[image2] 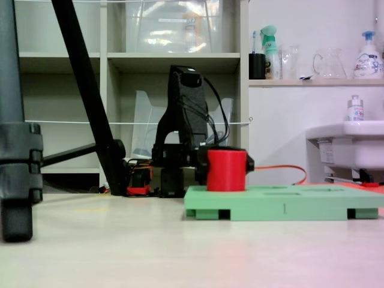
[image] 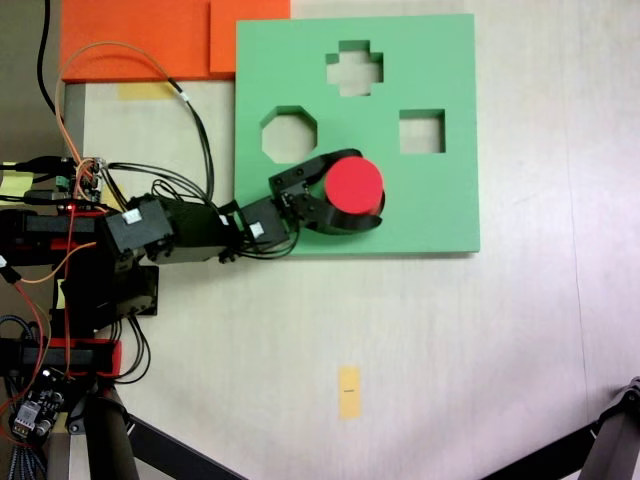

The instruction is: Put the cylinder block into the corresponding hole

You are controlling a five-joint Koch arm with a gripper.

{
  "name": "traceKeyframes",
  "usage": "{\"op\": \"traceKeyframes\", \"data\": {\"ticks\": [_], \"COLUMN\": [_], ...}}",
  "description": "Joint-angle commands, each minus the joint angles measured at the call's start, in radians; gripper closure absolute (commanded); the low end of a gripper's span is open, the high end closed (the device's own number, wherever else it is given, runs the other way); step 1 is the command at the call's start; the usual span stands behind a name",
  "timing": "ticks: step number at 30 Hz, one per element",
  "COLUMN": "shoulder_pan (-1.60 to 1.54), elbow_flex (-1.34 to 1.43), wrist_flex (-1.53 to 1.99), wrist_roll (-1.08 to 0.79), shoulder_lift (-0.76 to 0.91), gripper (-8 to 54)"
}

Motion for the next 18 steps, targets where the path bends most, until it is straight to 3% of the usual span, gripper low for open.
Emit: {"op": "traceKeyframes", "data": {"ticks": [1, 3, 6, 8, 11, 14, 16, 18], "shoulder_pan": [-0.028, -0.023, -0.012, -0.002, 0.002, 0.002, 0.008, 0.034], "elbow_flex": [-0.034, -0.031, -0.015, 0.003, 0.041, 0.13, 0.176, 0.156], "wrist_flex": [-0.098, -0.175, -0.161, -0.156, -0.144, 0.061, 0.328, 0.844], "wrist_roll": [0.02, 0.017, -0.015, -0.063, -0.083, -0.089, -0.137, -0.239], "shoulder_lift": [-0.014, -0.066, -0.072, -0.061, -0.014, 0.239, 0.506, 0.874], "gripper": [27.2, 5.8, 4.3, -3.7, -6.4, -6.4, -6.4, -6.4]}}
